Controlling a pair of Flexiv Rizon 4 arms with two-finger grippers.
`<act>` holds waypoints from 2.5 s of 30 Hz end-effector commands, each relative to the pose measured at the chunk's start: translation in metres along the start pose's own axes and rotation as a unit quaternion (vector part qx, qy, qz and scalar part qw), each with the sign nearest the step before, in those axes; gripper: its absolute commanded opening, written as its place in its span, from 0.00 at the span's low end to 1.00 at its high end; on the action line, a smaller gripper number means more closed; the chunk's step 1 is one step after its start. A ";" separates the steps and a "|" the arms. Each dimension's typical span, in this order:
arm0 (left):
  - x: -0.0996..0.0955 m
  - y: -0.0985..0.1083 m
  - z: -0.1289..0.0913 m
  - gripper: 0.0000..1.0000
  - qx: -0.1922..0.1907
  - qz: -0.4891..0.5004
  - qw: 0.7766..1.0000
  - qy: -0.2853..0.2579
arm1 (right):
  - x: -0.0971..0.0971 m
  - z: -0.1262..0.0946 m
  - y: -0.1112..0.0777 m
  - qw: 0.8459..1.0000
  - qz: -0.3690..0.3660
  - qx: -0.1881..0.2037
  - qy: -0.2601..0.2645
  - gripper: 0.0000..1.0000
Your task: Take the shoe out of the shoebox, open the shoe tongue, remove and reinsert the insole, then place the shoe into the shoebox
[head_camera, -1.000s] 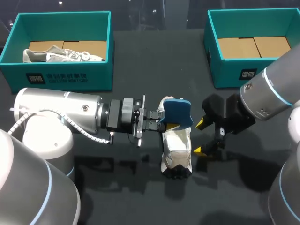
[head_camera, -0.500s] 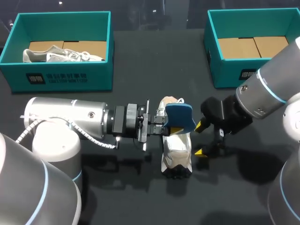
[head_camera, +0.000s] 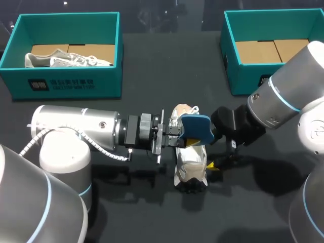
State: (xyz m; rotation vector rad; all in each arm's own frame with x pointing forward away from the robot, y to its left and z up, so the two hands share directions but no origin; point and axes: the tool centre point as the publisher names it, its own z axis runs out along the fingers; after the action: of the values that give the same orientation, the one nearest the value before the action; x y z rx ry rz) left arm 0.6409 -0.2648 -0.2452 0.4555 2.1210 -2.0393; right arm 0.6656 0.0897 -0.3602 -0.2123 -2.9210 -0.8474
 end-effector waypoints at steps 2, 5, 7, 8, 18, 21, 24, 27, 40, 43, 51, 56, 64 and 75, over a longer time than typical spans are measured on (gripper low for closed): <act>0.005 0.000 -0.001 0.00 0.010 0.005 1.000 0.003 | 0.002 0.004 0.000 1.000 0.000 0.002 -0.002 1.00; 0.007 0.003 -0.002 0.00 0.016 0.008 1.000 0.002 | 0.003 0.006 0.000 1.000 -0.001 0.002 -0.001 1.00; 0.008 0.006 -0.002 0.00 0.017 0.009 1.000 0.001 | 0.003 0.007 0.000 1.000 -0.002 0.002 0.001 1.00; 0.008 0.007 -0.003 0.00 0.017 0.010 1.000 0.000 | 0.003 0.008 0.000 1.000 -0.002 0.002 0.001 1.00; 0.016 0.006 -0.006 0.00 0.026 0.018 0.999 0.006 | 0.007 0.010 0.000 1.000 -0.002 0.001 0.002 1.00; 0.019 0.006 -0.006 0.00 0.030 0.024 0.999 0.008 | 0.007 0.011 0.000 1.000 -0.002 0.000 0.002 1.00; 0.020 0.009 -0.006 0.00 0.031 0.027 0.999 0.008 | 0.007 0.011 0.000 1.000 -0.002 0.000 0.002 1.00; 0.021 0.012 -0.005 0.00 0.034 0.029 0.999 0.008 | 0.007 0.011 0.000 1.000 -0.002 0.000 0.002 1.00; 0.023 0.020 -0.004 0.00 0.044 0.035 0.998 0.010 | 0.007 0.011 0.000 1.000 -0.002 0.000 0.002 1.00; 0.024 0.021 -0.004 0.00 0.048 0.033 0.998 0.011 | 0.007 0.011 0.000 1.000 -0.002 0.000 0.002 1.00; 0.024 0.029 -0.002 0.00 0.045 0.037 0.998 0.011 | 0.007 0.011 0.000 1.000 -0.002 0.000 0.002 1.00; 0.020 0.035 -0.003 0.00 0.041 0.042 0.998 0.006 | 0.007 0.011 0.000 1.000 -0.002 0.000 0.002 1.00; 0.016 0.045 -0.004 0.00 0.032 0.038 0.999 0.002 | 0.007 0.011 0.000 1.000 -0.002 0.000 0.002 1.00; 0.012 0.064 -0.005 0.00 0.012 0.032 0.999 -0.008 | 0.007 0.011 0.000 1.000 -0.002 0.000 0.002 1.00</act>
State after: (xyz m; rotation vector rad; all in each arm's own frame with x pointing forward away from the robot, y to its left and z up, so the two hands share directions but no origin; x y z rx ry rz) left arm 0.6509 -0.2541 -0.3054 0.5071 2.0479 -2.0308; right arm 0.6582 0.0945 -0.3673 -0.2032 -2.9148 -0.8496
